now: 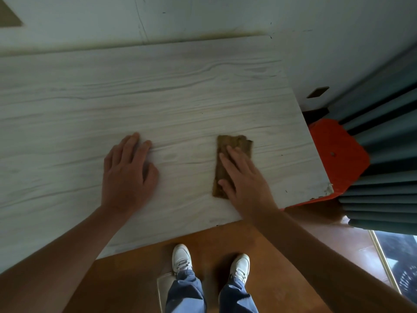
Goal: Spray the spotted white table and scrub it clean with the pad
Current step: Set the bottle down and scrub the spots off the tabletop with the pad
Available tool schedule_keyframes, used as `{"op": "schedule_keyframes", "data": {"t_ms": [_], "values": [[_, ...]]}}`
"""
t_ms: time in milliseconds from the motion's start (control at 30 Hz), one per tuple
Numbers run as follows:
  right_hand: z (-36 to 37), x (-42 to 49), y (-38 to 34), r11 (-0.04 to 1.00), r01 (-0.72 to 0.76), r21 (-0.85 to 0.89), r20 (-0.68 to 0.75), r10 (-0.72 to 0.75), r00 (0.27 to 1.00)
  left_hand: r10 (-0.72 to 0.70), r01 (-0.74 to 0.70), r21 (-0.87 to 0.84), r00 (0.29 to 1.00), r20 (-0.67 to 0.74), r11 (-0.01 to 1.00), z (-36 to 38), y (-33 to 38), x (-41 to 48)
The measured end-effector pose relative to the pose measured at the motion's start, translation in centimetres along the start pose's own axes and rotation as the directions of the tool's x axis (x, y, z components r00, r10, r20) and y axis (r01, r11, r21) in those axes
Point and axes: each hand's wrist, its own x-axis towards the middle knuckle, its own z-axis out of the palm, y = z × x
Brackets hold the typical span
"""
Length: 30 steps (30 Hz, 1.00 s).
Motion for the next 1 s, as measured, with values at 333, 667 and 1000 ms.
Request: {"op": "schedule_keyframes", "data": {"t_ms": [333,667,1000], "values": [[-4.0,14.0,6.1,0.983,-0.184,0.001,-0.092,0.183,0.979,0.014,-0.013,0.029,1.0,-0.012,0.999,0.2,-0.3,0.1],[-0.7,-2.0,4.1,0.997,-0.071,-0.025,-0.056,0.069,0.996,-0.009,0.009,0.016,1.0,-0.001,1.0,0.0,0.1,0.1],[-1.3,13.7,1.0,0.998,0.068,0.001,-0.048,-0.068,0.997,0.001,0.0,0.038,1.0,-0.008,0.999,0.4,-0.1,0.2]]}}
